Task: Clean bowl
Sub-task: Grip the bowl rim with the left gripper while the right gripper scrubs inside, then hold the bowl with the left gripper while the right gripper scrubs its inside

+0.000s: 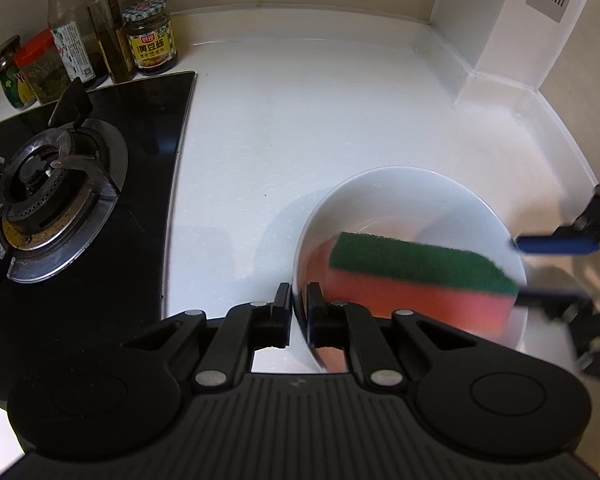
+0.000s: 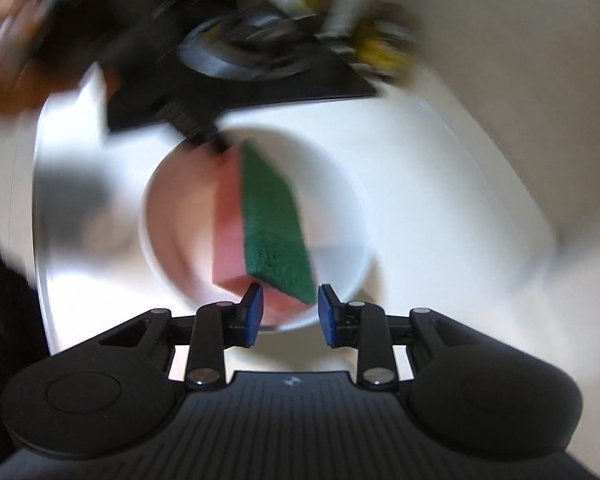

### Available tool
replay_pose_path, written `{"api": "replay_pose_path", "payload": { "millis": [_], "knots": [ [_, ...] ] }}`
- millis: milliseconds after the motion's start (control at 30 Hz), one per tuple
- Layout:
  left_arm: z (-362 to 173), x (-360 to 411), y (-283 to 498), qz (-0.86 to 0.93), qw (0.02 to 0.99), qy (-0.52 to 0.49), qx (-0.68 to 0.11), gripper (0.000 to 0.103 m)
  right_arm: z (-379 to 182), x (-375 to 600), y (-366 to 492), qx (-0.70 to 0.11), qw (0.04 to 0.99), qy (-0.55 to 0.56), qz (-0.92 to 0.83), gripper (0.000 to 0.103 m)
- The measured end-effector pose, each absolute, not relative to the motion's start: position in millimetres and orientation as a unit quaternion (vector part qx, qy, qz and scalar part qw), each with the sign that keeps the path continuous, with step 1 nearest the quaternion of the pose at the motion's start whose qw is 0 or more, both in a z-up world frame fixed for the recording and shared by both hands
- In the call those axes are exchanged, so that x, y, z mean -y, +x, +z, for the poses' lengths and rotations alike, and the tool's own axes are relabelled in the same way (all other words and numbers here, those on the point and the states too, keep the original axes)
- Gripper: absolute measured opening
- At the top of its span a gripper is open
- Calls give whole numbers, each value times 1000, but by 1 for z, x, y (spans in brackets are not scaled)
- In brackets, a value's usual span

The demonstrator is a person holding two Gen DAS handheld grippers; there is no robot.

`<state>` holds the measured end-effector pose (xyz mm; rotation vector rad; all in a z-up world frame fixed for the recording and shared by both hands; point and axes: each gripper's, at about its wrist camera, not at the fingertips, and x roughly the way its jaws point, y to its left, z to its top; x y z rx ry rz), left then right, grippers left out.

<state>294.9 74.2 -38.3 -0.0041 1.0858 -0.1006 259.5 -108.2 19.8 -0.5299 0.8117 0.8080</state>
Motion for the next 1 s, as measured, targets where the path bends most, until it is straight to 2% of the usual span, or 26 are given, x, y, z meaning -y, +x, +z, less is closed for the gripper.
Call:
{"api": "replay_pose_path", "payload": {
  "millis": [200,300,467,700,1000],
  "knots": [
    [-40,-63,295,-38,857,38,-513,7,16,120,277,-370,869,-117,307,24],
    [-40,-63,295,-32,856,39,-514,8,7,124,287,-416,865,-73,271,24],
    [-41,-60,295,-26,856,44,-515,8,4,109,270,-395,832,-218,323,24],
    [-41,-60,295,-22,855,41,-517,8,34,96,250,-348,789,-288,416,24],
    [-41,-62,295,-21,854,38,-518,8,1,56,253,-326,745,-381,440,27]
  ]
}}
